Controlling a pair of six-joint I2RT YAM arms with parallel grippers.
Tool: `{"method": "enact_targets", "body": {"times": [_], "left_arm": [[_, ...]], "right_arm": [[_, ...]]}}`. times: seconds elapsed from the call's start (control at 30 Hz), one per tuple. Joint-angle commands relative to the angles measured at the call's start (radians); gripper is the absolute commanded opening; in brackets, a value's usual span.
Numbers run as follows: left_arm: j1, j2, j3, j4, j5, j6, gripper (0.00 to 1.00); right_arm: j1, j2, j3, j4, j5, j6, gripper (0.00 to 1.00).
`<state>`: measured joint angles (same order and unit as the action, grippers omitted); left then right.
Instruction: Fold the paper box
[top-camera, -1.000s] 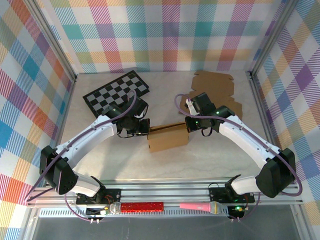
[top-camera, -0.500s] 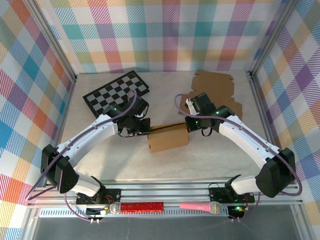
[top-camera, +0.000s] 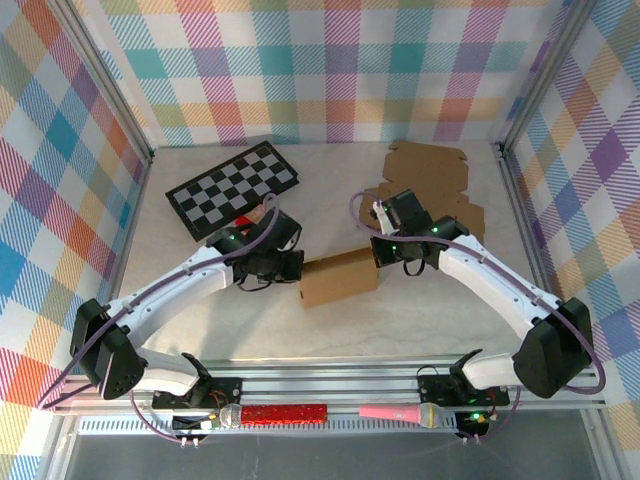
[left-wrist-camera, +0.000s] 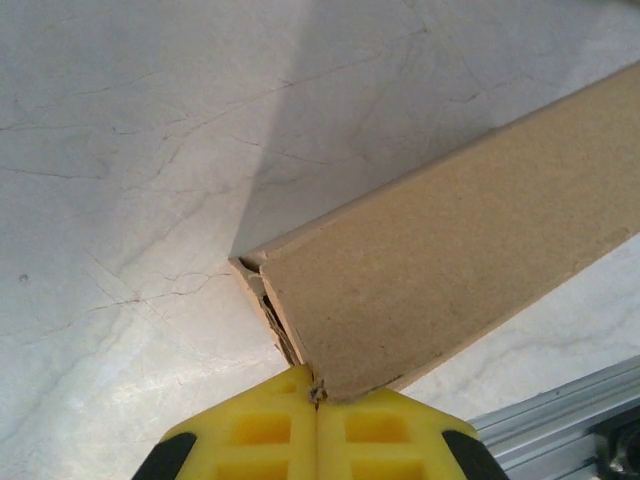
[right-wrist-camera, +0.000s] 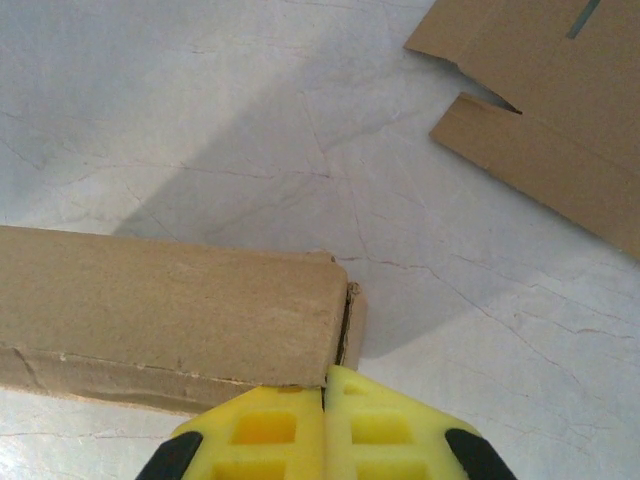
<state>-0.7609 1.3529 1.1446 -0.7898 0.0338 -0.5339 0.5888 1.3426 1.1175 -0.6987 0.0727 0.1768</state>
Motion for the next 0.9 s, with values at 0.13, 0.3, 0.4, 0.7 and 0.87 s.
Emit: {"method": "enact_targets", "body": {"times": [0.13,0.3,0.4,0.7,0.87], "left_arm": [[-0.12,-0.023,-0.058,0.035,-0.159,0.039,0.0],[-0.192,-0.011,-0.081,0.026,-0.273,0.021,0.0],[-0.225,-0.007,-0.093,0.02,-0.317,0.003,0.0],[-0.27,0.009,-0.09,0.005,-0.359,-0.026,0.0],[-0.28,0.014,-0.078,-0.002,-0.364,-0.032,0.0]], "right_arm": [[0.018,-0.055,-0.047,-0.059,-0.043,0.104,0.04],[0.019,-0.152,-0.095,-0.08,-0.083,0.326,0.3],[0.017,-0.234,-0.127,-0.092,-0.085,0.524,0.42],[0.01,-0.35,-0.153,-0.042,-0.087,0.916,0.62],[-0.037,-0.35,-0.185,0.057,-0.113,1.119,0.68]]}}
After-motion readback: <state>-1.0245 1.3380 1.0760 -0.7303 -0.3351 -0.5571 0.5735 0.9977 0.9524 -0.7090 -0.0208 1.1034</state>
